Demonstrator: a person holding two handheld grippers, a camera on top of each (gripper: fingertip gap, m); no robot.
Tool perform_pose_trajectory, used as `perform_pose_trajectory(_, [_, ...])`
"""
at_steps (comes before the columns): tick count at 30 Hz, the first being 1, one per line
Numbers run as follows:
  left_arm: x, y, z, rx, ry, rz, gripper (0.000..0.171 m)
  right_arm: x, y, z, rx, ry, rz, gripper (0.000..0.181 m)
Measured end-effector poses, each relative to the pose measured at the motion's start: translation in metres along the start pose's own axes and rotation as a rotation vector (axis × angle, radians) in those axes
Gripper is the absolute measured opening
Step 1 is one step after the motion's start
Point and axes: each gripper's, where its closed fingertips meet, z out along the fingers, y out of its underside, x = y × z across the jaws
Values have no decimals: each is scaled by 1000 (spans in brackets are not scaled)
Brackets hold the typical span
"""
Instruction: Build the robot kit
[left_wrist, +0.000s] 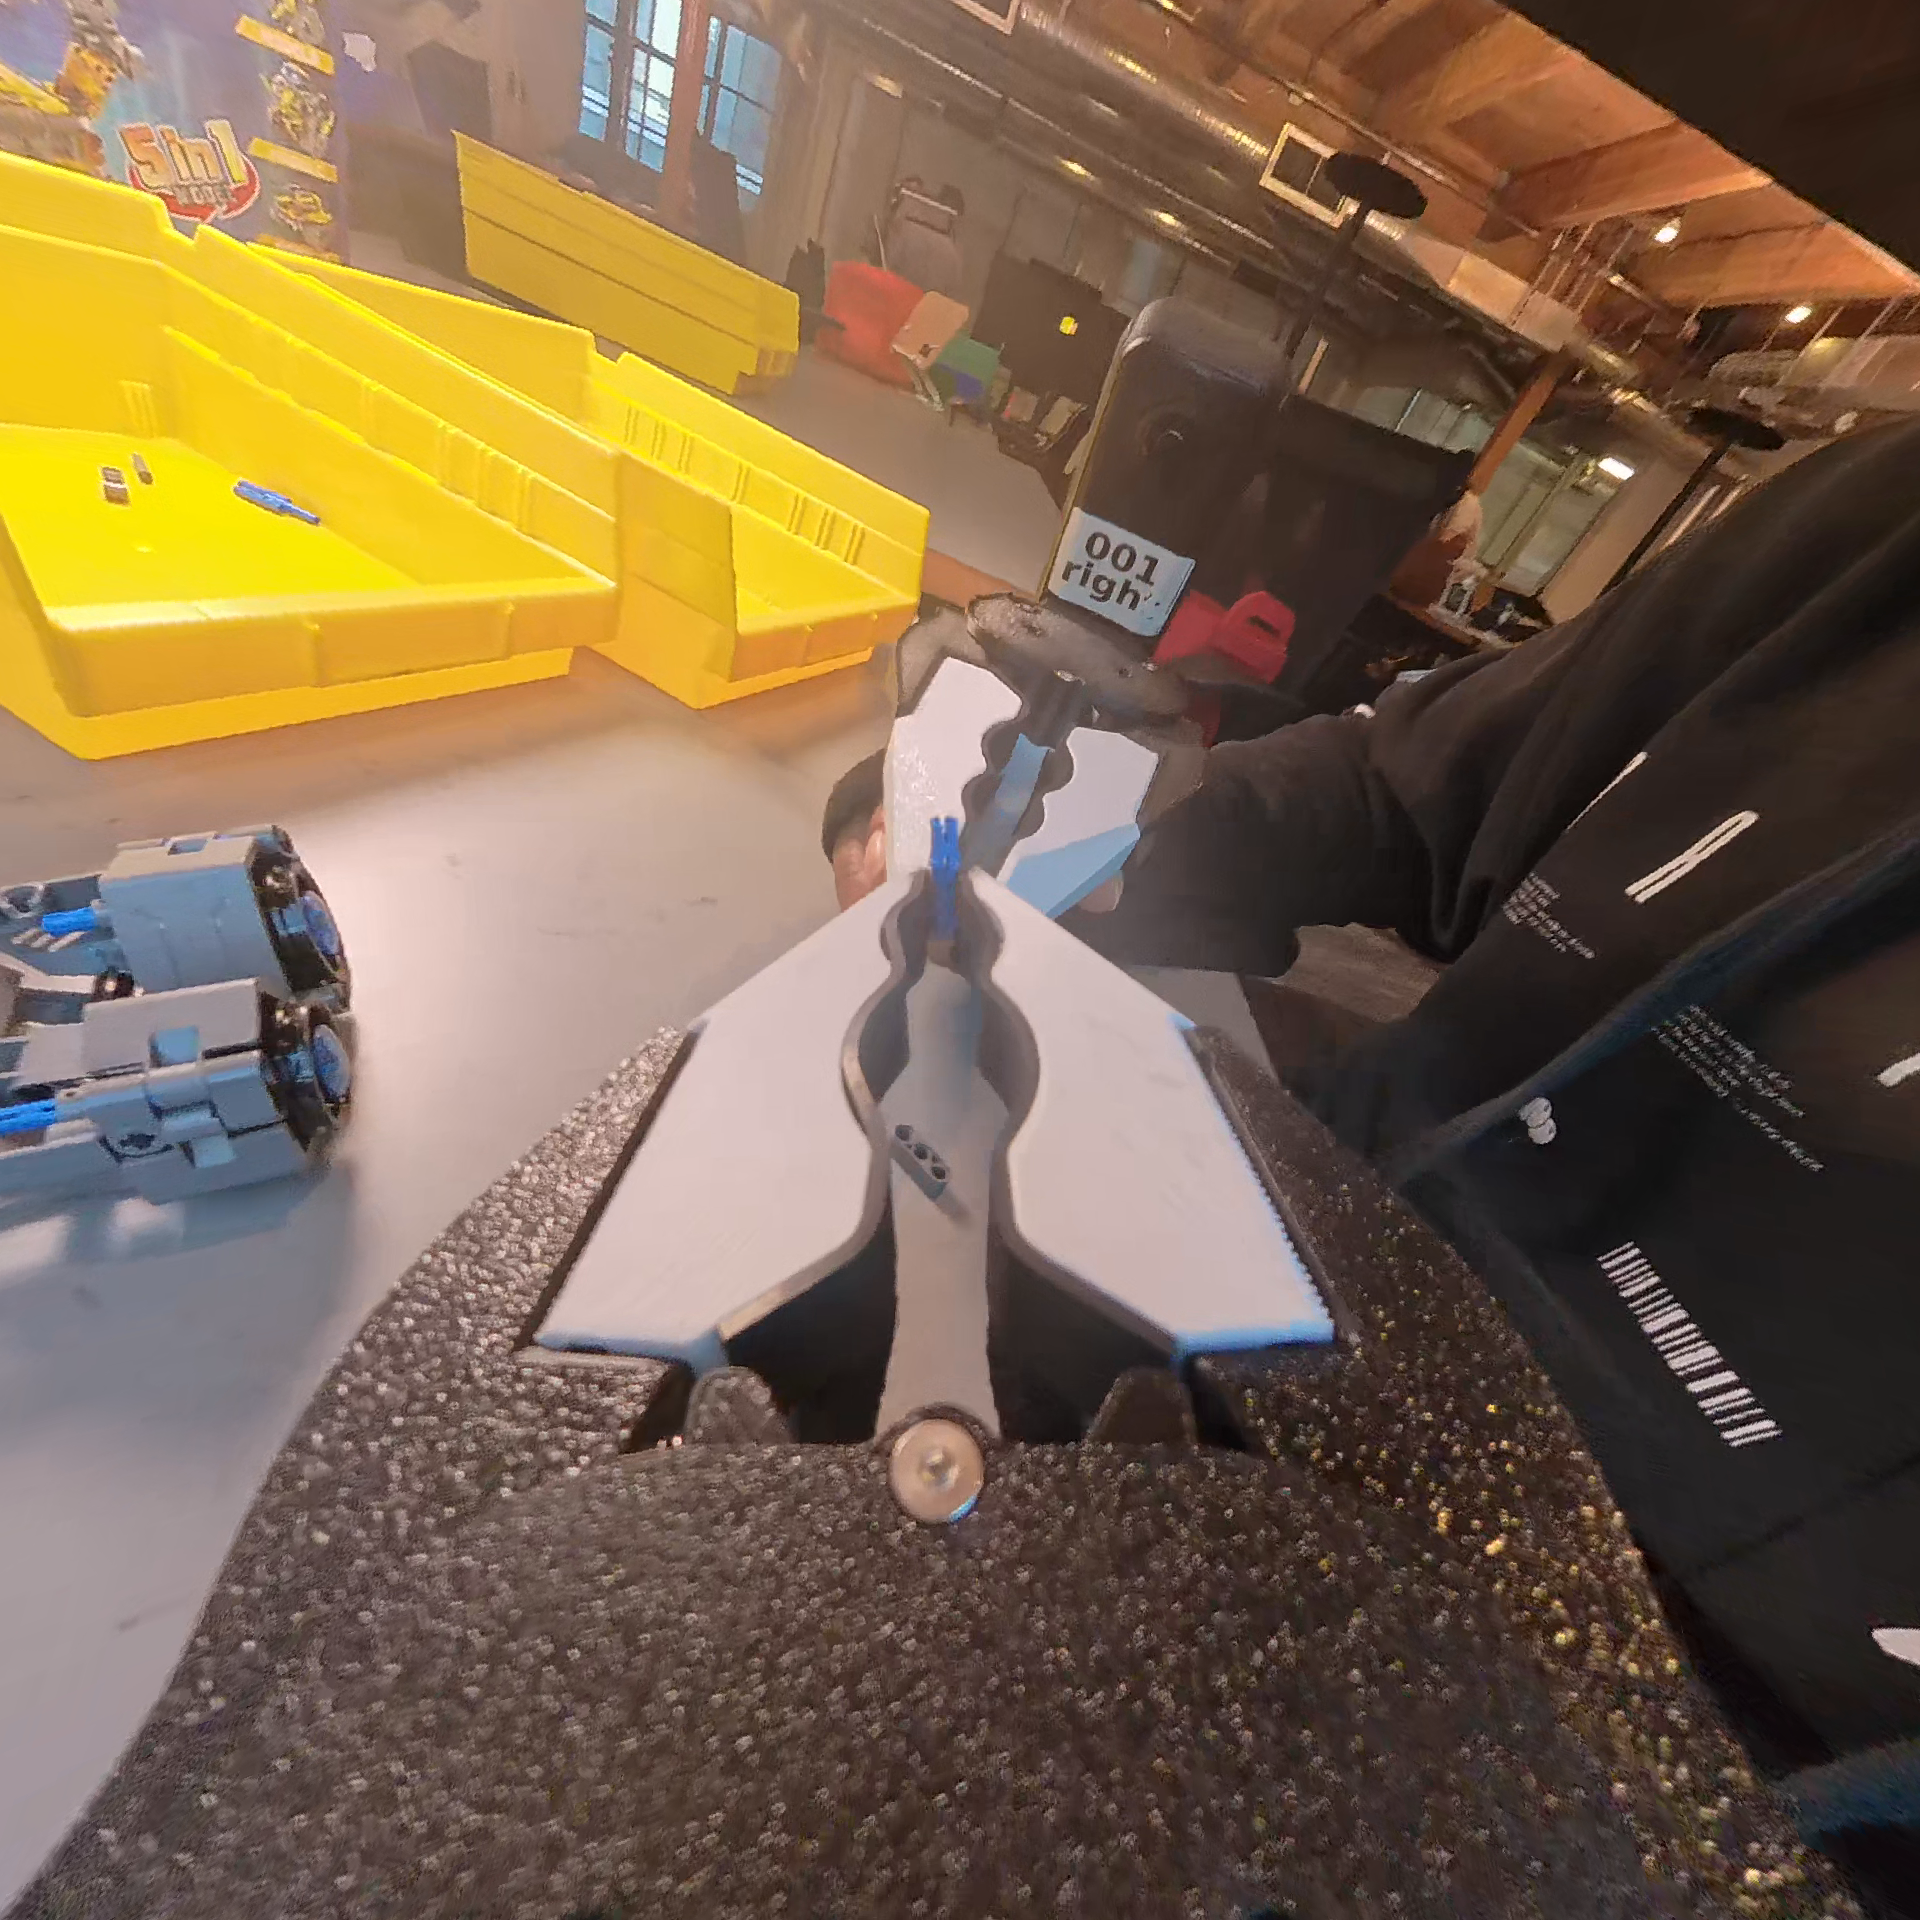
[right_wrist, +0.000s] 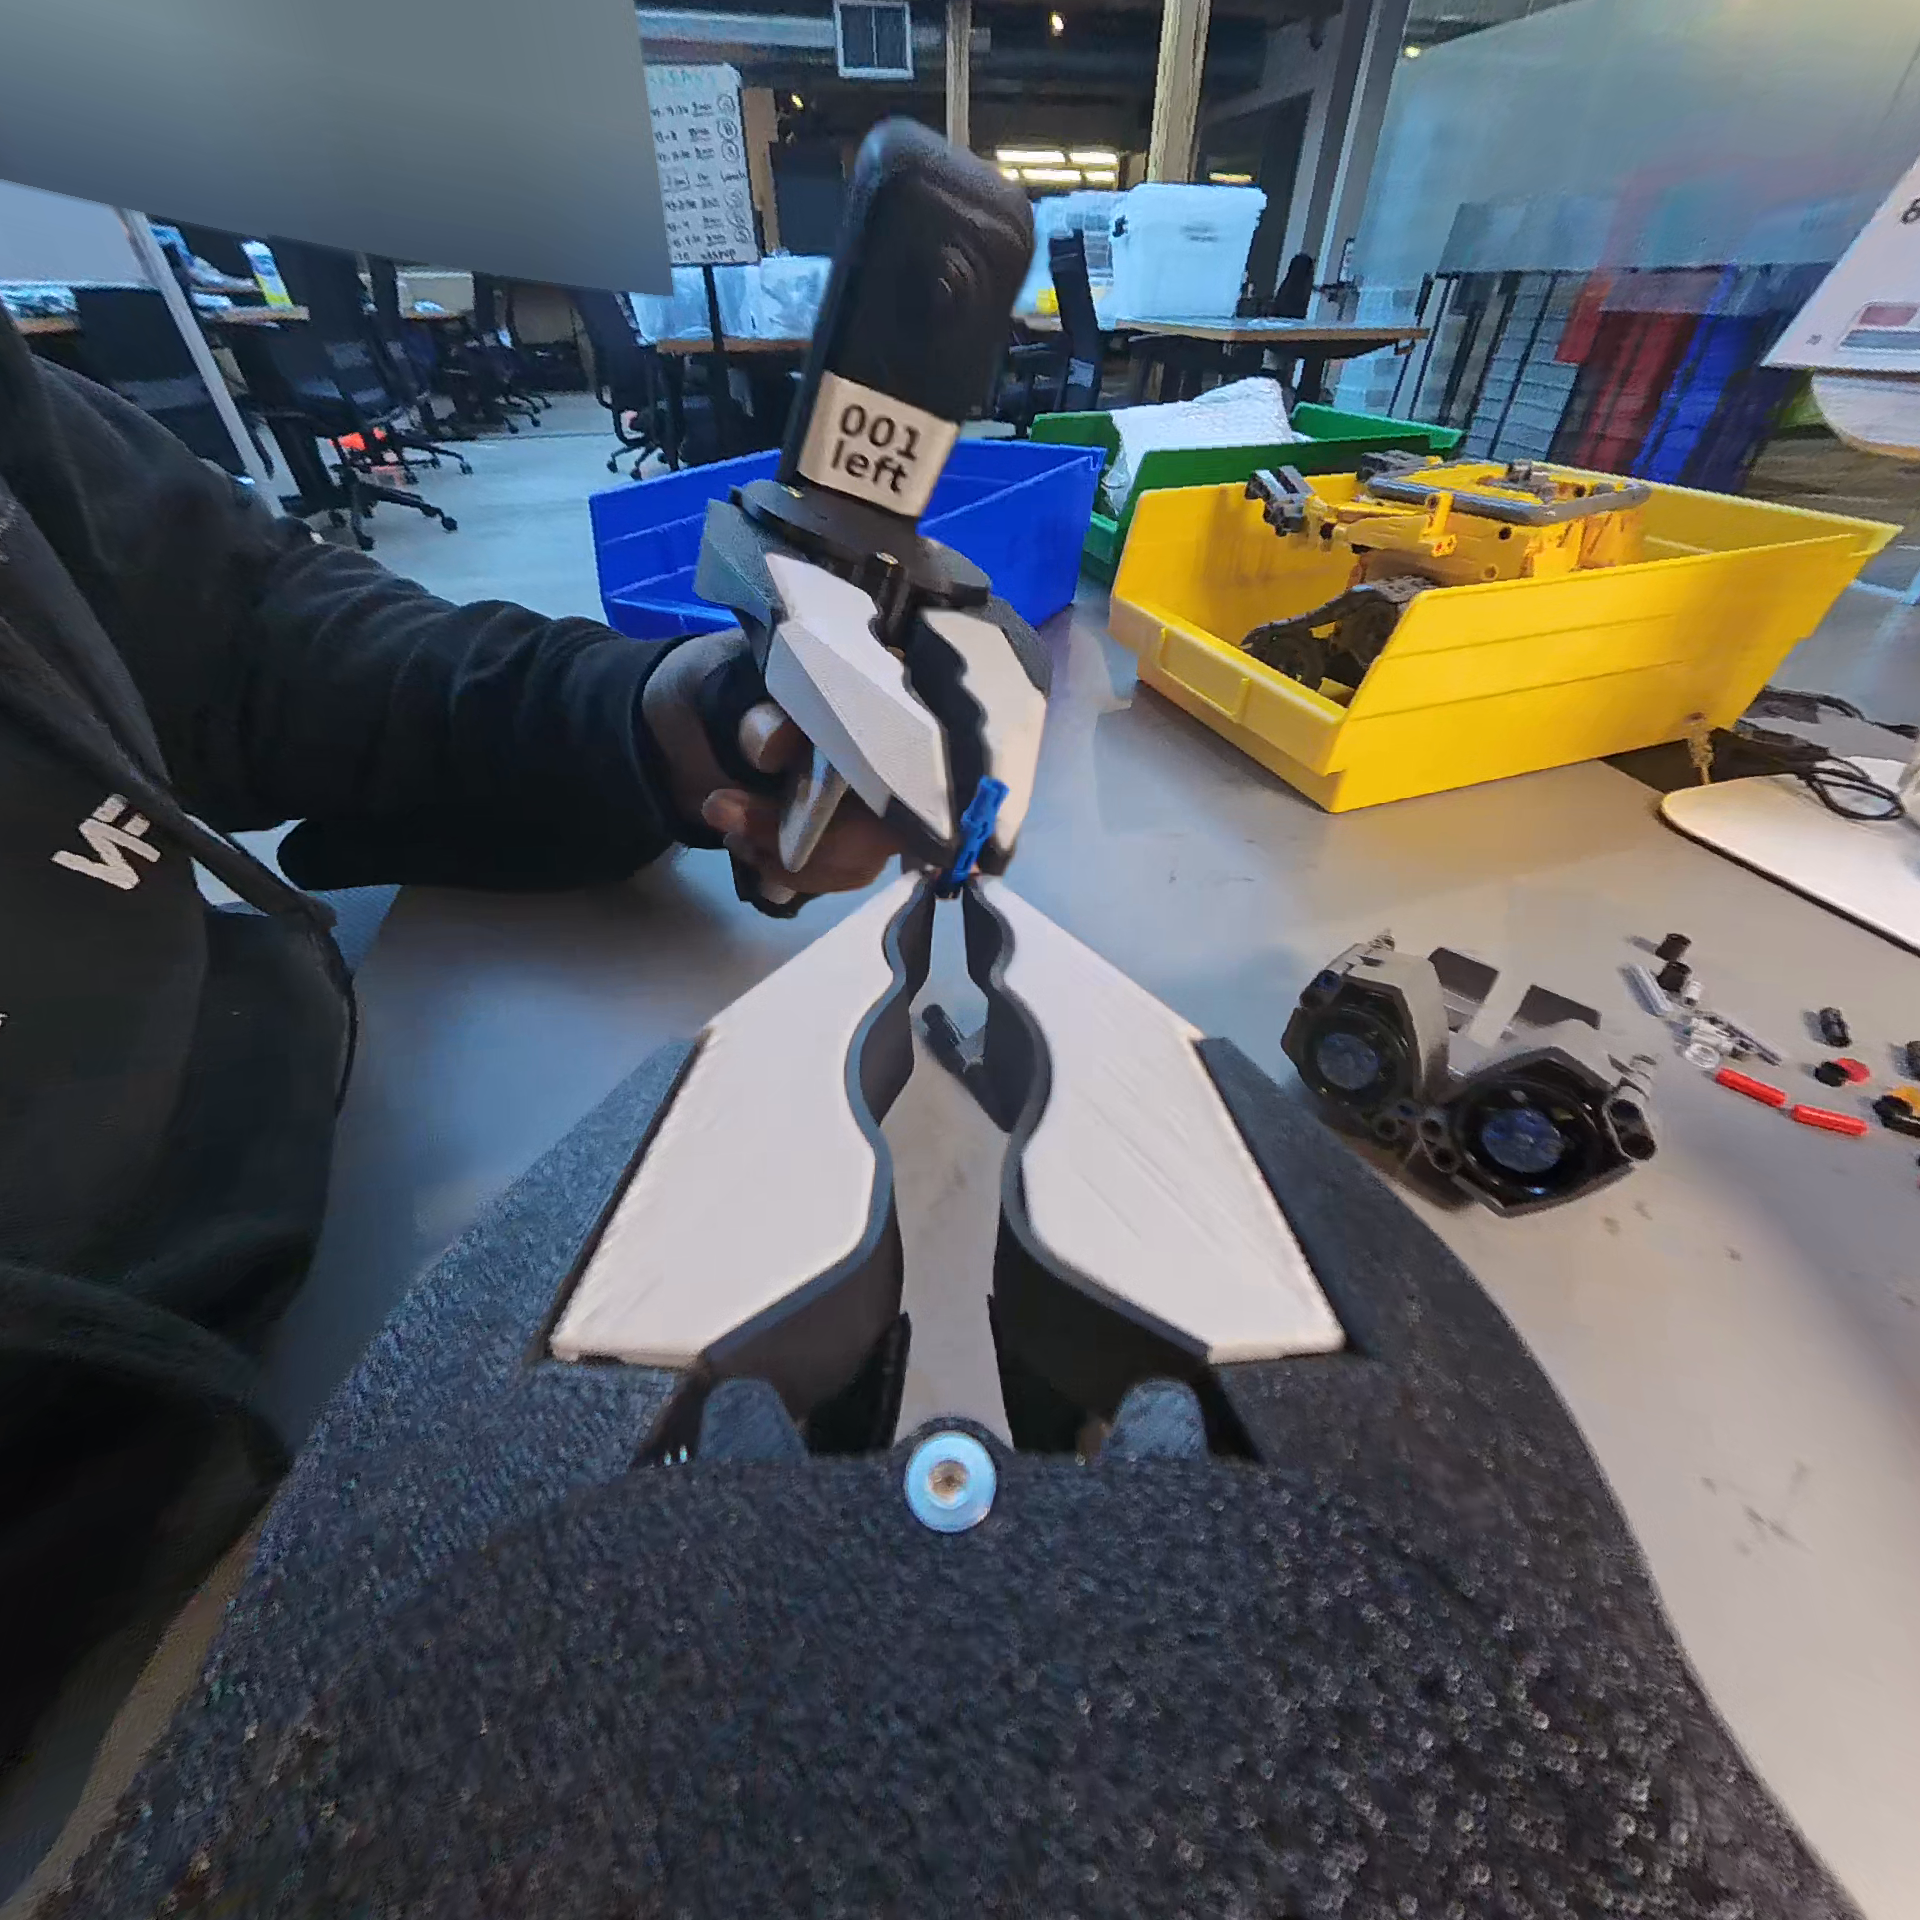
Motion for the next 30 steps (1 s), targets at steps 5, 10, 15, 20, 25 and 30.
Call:
perform_pose_trajectory(5, [-3,11,-1,-85,-23,65,4,0,16,1,-116,-27,-13,14])
perform_pose_trajectory(10, [16,35,2,-203,135,35,4,-13,8,-18,-210,-243,-129,16])
perform_pose_trajectory(15, [35,48,10,-271,240,49,4,-42,13,-22,-418,-485,-365,15])
perform_pose_trajectory(20, [43,49,9,-282,289,43,4,-51,20,-25,-556,-608,-480,10])
perform_pose_trajectory(25, [42,54,10,-297,290,20,4,-52,26,-22,-613,-626,-557,4])
perform_pose_trajectory(30, [12,57,11,-331,98,-12,10,-25,35,-27,-708,-503,-450,3])
